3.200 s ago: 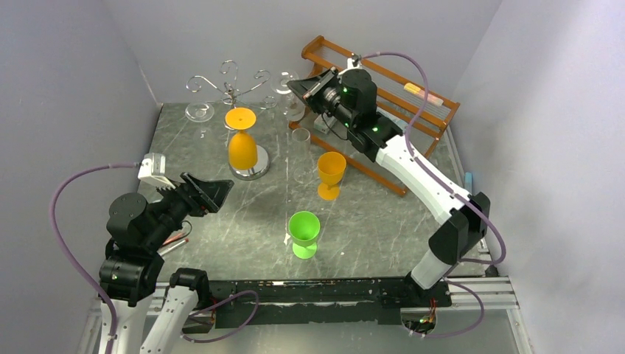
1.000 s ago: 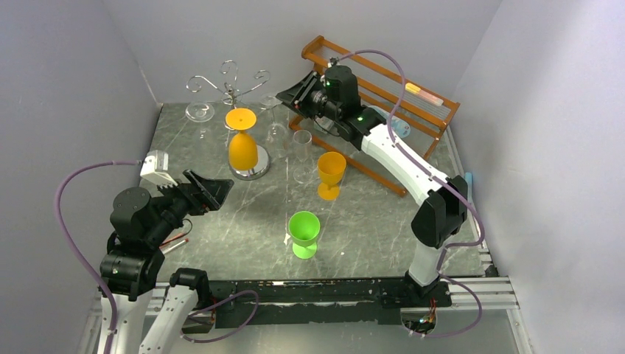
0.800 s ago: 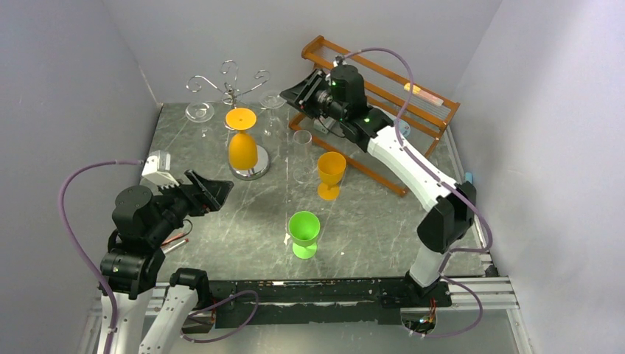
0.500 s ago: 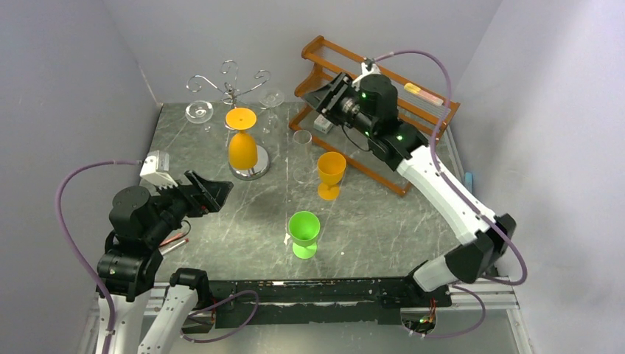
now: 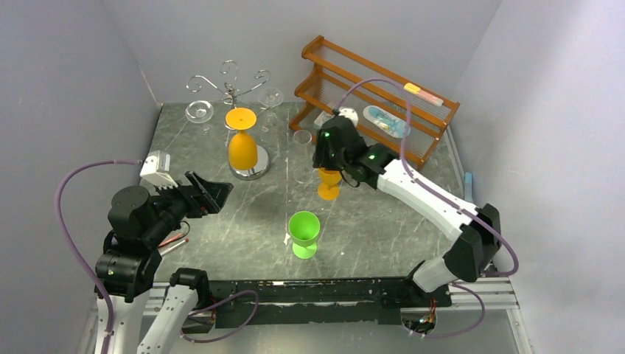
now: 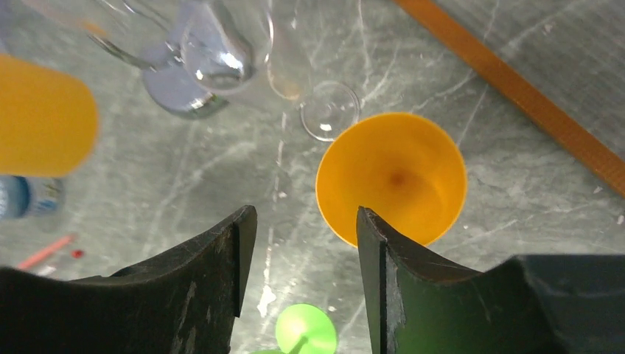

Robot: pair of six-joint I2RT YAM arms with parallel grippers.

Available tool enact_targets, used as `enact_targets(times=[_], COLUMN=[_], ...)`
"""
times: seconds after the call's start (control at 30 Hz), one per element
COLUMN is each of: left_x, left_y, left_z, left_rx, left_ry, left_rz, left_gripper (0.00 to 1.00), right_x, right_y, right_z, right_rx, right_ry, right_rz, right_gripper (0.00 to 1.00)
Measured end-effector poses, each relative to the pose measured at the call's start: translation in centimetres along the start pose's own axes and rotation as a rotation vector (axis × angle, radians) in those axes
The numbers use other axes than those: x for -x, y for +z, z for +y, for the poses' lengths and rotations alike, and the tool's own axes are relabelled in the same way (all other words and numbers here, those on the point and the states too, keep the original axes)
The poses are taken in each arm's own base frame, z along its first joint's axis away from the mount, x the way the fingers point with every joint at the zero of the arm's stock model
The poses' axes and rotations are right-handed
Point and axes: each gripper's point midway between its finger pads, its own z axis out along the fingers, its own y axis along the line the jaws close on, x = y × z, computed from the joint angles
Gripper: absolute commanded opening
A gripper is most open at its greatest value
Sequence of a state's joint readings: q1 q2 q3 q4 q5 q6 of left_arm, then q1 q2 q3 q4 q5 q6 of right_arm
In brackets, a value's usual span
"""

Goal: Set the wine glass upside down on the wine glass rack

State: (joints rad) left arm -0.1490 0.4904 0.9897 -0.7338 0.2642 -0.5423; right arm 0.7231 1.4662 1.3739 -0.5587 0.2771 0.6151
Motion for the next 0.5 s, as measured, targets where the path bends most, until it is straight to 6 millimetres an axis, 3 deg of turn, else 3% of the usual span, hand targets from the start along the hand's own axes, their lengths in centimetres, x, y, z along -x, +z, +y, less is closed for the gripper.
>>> enact_targets(times=[0.1, 0.3, 0.4, 0.5], left_x=[-0.1, -0.2, -0.4, -0.8], left_y=[0.0, 0.1, 0.1, 0.2], left_z=[0.0, 0.1, 0.0, 0.0], left_rx=[-0.002, 0.0, -0.005, -0.012], left_ry=[-0.001, -0.005, -0.01, -0.019], left_rz=[0.003, 0.006, 0.011, 0.024], left_gripper=[0.92, 0.92, 0.92, 0.92], right_x=[-2.4, -4.0, -4.7, -5.7], right_y=[1.4, 3.4, 4.4, 5.6], right_z=[0.1, -1.1, -1.5, -1.8], right_rx=[-0.051, -0.122, -0.137, -0.148], right_ry=[-0.089, -0.179, -0.231, -0.284], right_rz=[0.049, 0.087, 0.11, 0.143], right_gripper=[0.56, 0.52, 0.45, 0.31])
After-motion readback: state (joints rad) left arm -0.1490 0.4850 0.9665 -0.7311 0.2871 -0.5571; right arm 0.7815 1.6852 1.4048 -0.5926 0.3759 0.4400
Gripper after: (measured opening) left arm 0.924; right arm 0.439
